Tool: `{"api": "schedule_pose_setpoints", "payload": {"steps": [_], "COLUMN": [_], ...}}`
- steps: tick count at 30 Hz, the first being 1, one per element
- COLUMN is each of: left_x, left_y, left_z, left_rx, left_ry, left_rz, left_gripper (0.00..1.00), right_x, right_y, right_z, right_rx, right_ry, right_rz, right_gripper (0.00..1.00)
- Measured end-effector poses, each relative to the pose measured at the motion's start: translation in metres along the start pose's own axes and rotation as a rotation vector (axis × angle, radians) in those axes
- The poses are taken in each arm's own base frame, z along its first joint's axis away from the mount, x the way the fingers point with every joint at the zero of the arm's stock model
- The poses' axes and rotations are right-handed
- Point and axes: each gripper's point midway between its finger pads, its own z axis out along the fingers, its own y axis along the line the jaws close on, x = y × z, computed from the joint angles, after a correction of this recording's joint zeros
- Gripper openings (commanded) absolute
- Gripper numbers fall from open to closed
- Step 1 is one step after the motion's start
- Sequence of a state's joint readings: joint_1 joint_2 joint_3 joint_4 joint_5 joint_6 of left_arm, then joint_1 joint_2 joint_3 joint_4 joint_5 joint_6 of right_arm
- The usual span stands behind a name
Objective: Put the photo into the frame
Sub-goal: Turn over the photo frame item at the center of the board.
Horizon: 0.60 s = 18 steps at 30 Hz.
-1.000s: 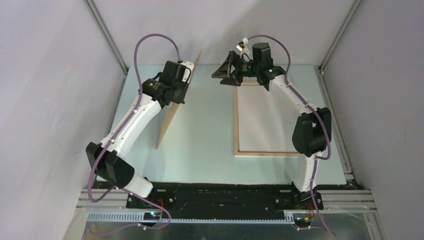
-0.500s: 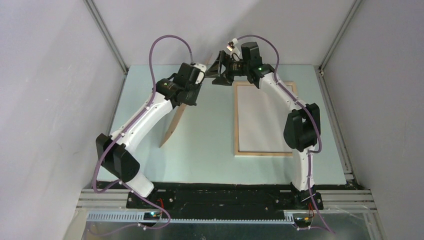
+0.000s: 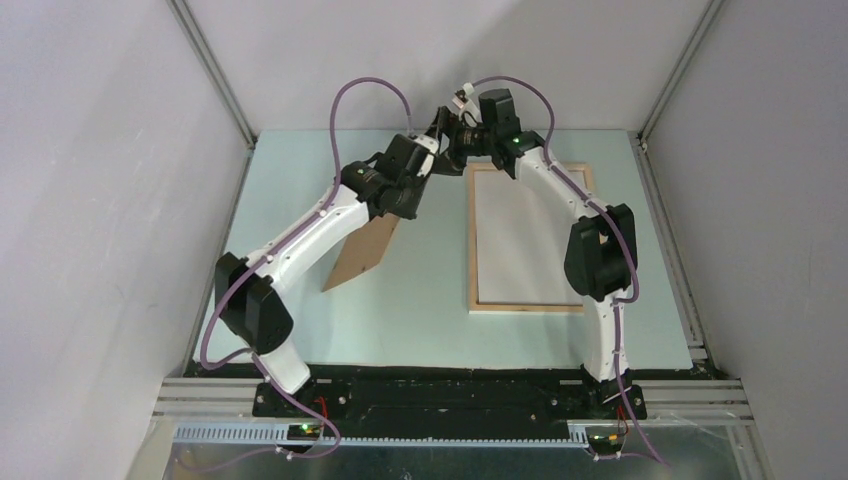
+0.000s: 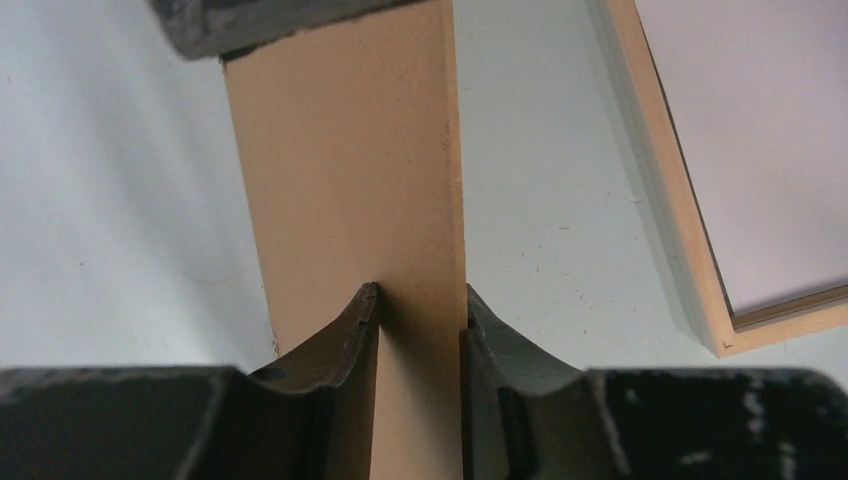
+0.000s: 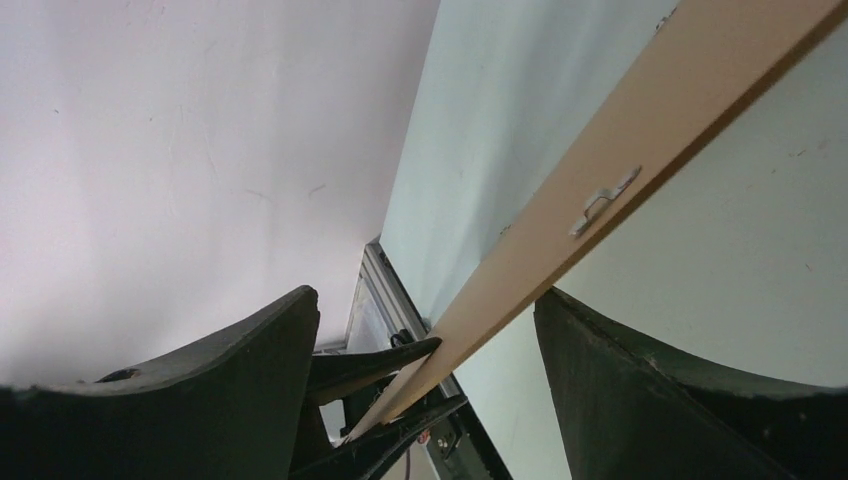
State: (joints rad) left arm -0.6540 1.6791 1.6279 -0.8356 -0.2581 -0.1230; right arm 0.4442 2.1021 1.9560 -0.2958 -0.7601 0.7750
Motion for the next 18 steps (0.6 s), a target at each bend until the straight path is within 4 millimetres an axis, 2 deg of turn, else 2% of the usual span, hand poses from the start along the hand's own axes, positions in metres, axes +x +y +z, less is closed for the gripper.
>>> {"api": "schedule_pose_setpoints", "payload": {"steps": [4,9,14,18], "left_x": [0.0,-0.001,0.002,0.004], "left_y": [-0.007,-0.013,-0.024,-0.035], "left_z": [0.004,0.006,0.008,0.008], "left_rx": [0.009,0.026,0.071,0.12], "left_ry": [0.005,0.009,0.022,0.033], "left_rz": [0.001,-0.006,-0.014,-0.018], "left_gripper": [0.36,0.42,0.5,0.56], "right_x": [0.004,0.011,0.017,0.018], "right_y": [-0.005,-0.02,-0.039,-0.045], "right_z": [0.002,0.01,0.018,0.02], "right_rx": [0.009,0.029,0.057,0.067], "right_ry": [0.006,0.028,0.043,0.044], "right_rz": [0.01,0.038,0.065,0.069], "right_gripper": [0.78,0.71,0.57,0.44]}}
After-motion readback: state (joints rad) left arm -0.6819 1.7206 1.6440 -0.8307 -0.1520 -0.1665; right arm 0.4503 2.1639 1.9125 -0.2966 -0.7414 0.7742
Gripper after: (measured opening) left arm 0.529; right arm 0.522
